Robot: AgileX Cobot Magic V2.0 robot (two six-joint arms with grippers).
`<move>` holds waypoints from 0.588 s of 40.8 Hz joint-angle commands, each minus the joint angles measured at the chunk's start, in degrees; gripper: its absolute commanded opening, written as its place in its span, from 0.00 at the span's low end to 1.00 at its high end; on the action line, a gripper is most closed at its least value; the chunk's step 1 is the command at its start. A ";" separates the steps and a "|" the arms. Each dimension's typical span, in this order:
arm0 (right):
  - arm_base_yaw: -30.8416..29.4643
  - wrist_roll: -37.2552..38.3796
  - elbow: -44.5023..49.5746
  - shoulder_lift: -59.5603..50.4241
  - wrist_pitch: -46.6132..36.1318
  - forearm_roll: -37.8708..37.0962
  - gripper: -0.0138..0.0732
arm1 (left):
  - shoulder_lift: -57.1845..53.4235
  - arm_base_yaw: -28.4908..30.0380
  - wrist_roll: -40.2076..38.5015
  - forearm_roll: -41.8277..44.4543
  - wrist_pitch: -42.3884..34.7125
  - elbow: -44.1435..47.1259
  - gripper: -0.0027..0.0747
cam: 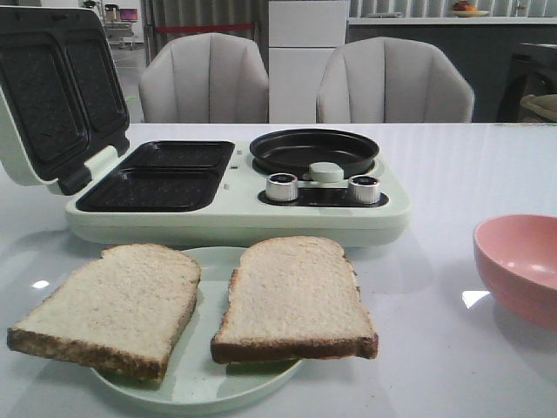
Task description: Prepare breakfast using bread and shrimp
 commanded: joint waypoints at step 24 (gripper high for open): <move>-0.50 -0.11 -3.88 21.42 7.66 0.07 0.23 | 15.20 -0.70 -0.45 0.00 9.73 -4.49 0.17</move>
